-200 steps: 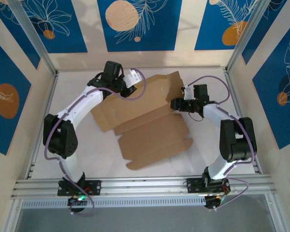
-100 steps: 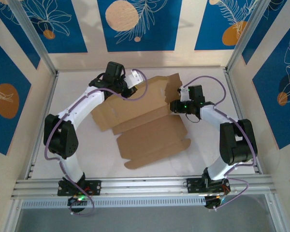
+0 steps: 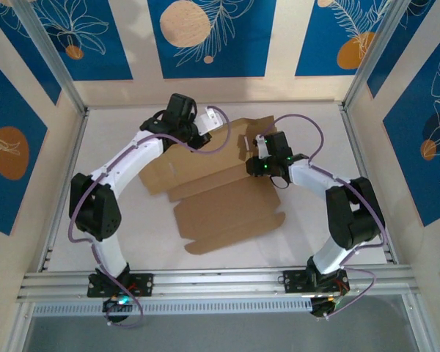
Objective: Fold the paper box
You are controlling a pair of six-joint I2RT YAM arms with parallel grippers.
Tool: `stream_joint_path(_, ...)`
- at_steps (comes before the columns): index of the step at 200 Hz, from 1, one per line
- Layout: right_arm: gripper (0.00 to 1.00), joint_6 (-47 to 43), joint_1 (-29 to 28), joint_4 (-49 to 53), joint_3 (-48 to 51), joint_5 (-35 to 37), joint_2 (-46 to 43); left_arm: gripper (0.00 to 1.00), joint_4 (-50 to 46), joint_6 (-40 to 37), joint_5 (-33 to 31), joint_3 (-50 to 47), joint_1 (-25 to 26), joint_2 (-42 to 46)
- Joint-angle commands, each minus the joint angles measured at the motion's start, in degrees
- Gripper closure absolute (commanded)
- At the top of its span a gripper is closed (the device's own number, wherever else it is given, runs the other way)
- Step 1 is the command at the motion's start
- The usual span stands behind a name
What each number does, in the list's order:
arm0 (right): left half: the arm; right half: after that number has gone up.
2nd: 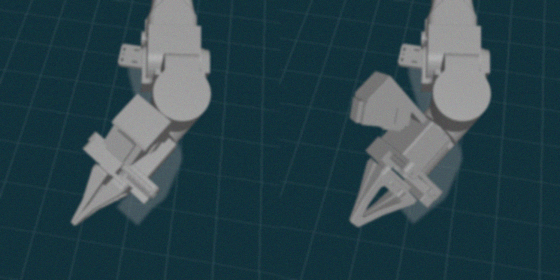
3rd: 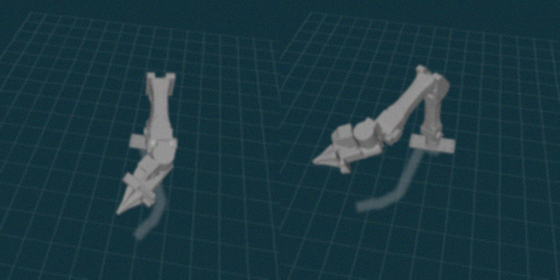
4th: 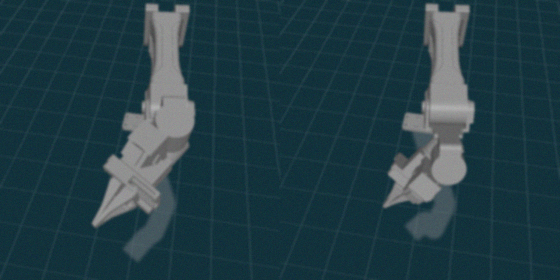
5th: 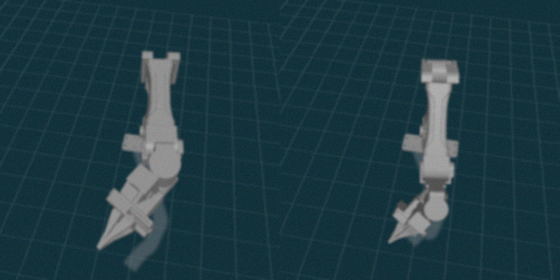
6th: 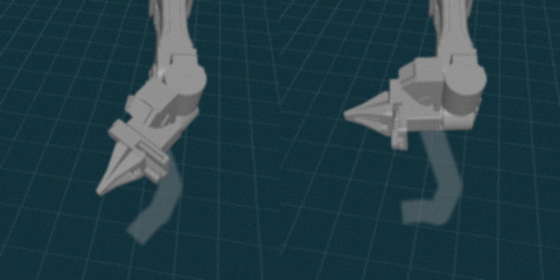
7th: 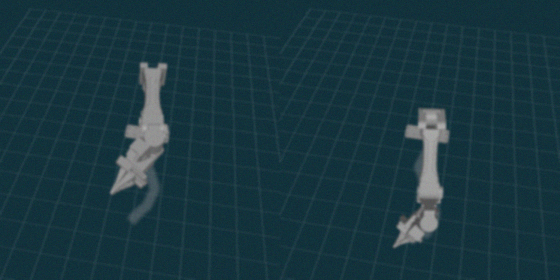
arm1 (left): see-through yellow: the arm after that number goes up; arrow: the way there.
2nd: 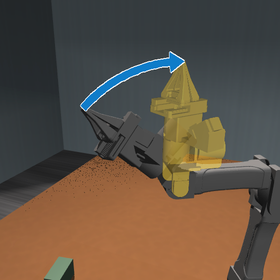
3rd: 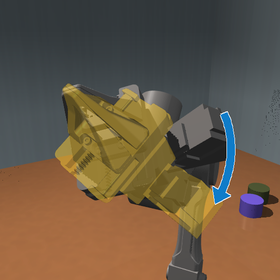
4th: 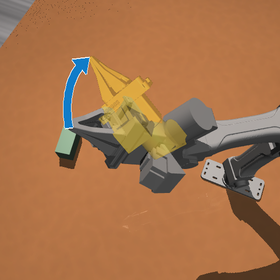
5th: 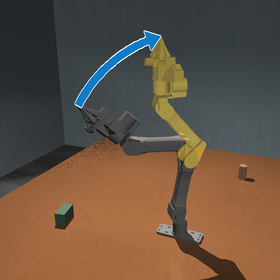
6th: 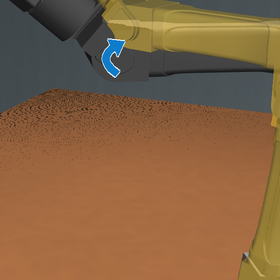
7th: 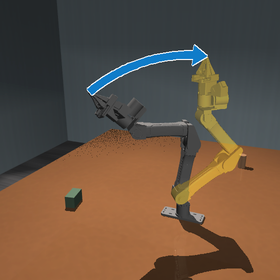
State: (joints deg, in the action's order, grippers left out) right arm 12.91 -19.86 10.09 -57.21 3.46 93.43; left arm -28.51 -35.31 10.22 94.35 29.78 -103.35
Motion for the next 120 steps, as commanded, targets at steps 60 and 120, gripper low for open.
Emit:
stream_joint_path(60, 0.5, 9.64, 10.69, 3.23, -1.32, -14.43, -11.76, 1.0, 7.42, -14.88, -9.52, -4.41, 6.29, 0.95)
stream_joint_path(120, 0.61, 14.21, 14.4, 6.38, -0.3, -10.67, -19.12, 1.0, 13.94, -22.92, -17.43, -9.13, 10.99, -0.22)
